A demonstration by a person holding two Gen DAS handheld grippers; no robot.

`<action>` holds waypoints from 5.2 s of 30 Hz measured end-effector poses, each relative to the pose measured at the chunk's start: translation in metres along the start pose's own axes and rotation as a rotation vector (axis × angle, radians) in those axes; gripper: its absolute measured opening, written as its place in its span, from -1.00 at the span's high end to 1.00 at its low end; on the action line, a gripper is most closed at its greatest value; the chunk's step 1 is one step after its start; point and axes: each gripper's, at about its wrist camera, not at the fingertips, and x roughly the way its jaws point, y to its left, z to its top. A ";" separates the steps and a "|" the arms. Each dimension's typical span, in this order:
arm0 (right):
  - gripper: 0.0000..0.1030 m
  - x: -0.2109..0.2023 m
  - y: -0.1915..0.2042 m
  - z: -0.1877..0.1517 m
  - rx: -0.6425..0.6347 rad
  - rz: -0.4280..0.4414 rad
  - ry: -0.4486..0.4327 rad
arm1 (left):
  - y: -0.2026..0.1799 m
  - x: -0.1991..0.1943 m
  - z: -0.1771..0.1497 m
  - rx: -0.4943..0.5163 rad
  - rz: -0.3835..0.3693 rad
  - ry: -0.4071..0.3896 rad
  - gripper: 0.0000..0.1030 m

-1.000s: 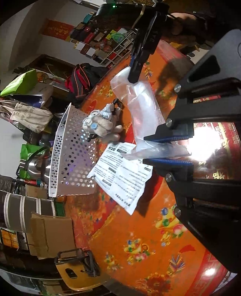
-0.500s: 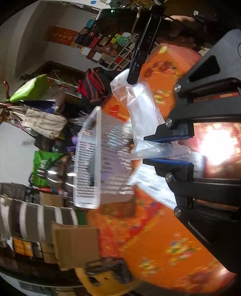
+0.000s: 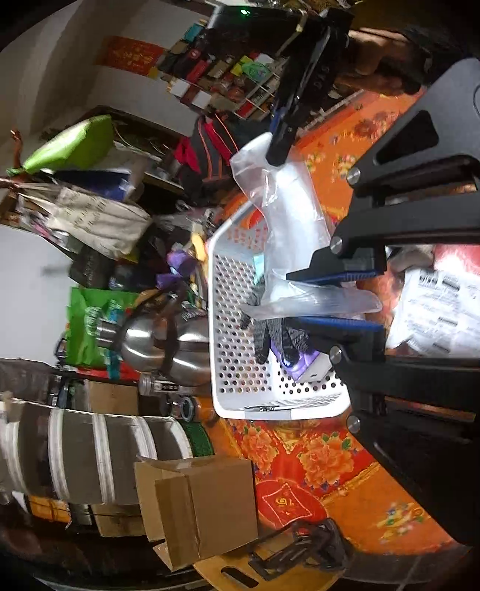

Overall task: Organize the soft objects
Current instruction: 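Lift the clear plastic bag with both grippers and carry it over the basket, then lower the bag into the basket and open both grippers, then move both grippers to the white plush toy and close on it, then hold the plush toy with the left gripper while the right gripper regrasps its light blue cloth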

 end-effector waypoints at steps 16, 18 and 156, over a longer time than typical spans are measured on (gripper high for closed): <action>0.72 0.106 -0.033 0.030 0.033 -0.079 0.133 | 0.027 0.117 0.050 -0.012 0.135 0.089 0.72; 0.72 0.122 -0.037 0.036 0.030 -0.102 0.147 | 0.033 0.134 0.056 -0.029 0.147 0.106 0.72; 0.35 0.056 -0.011 -0.165 -0.077 0.101 0.286 | -0.053 0.074 -0.209 0.090 -0.100 0.272 0.71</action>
